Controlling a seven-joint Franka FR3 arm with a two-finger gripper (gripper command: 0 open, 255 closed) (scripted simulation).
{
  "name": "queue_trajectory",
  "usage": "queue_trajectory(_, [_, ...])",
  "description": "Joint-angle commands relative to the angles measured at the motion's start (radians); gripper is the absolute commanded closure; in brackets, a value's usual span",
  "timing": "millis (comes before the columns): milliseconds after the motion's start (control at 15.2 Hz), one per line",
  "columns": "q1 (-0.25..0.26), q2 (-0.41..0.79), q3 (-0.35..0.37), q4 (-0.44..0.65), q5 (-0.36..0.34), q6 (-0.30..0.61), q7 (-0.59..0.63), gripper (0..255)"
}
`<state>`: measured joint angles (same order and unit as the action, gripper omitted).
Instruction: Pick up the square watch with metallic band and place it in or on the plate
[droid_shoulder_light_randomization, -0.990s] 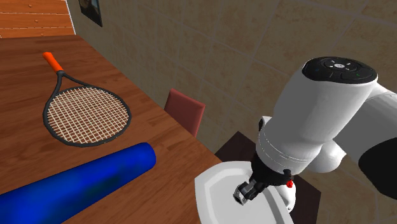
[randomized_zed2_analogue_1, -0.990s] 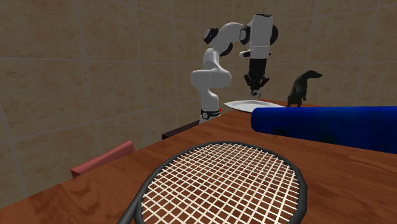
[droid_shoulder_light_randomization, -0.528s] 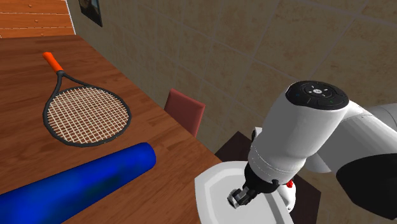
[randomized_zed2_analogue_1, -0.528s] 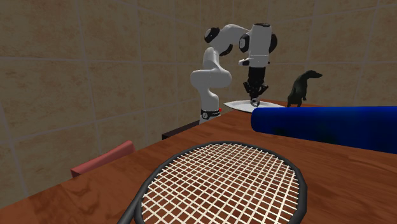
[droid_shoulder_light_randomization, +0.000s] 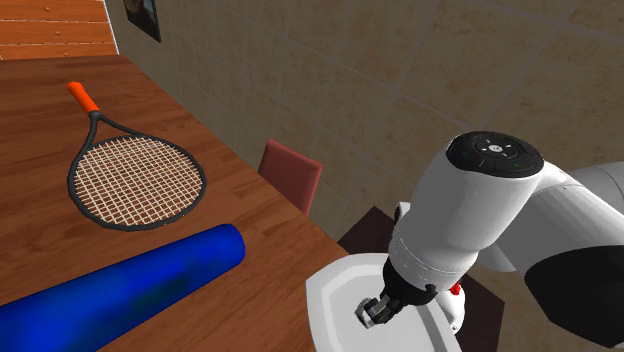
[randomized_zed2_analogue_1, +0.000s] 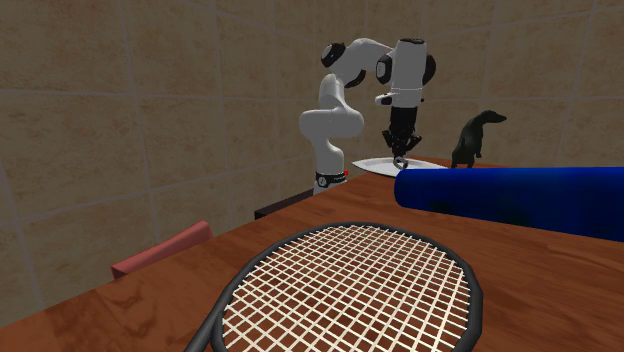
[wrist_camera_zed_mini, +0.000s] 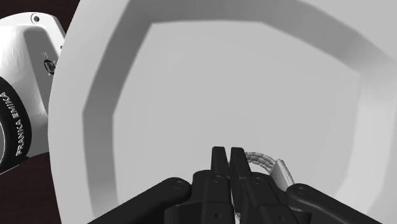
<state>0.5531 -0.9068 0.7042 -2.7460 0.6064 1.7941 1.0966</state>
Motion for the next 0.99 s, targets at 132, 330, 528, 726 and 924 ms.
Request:
queue_trajectory(132, [0.000, 0.000, 0.000, 0.000, 0.000, 0.000, 0.000, 0])
queue_trajectory(330, [0.000, 0.000, 0.000, 0.000, 0.000, 0.000, 0.000, 0])
queue_trajectory(528, [-0.019, -0.012, -0.056, 0.084, -0.055, -0.096, 0.007, 0])
queue_trajectory(726, [-0.025, -0.012, -0.070, 0.108, -0.068, -0.119, 0.009, 0])
queue_trajectory(924, [-0.025, -0.012, -0.070, 0.108, -0.068, -0.119, 0.009, 0])
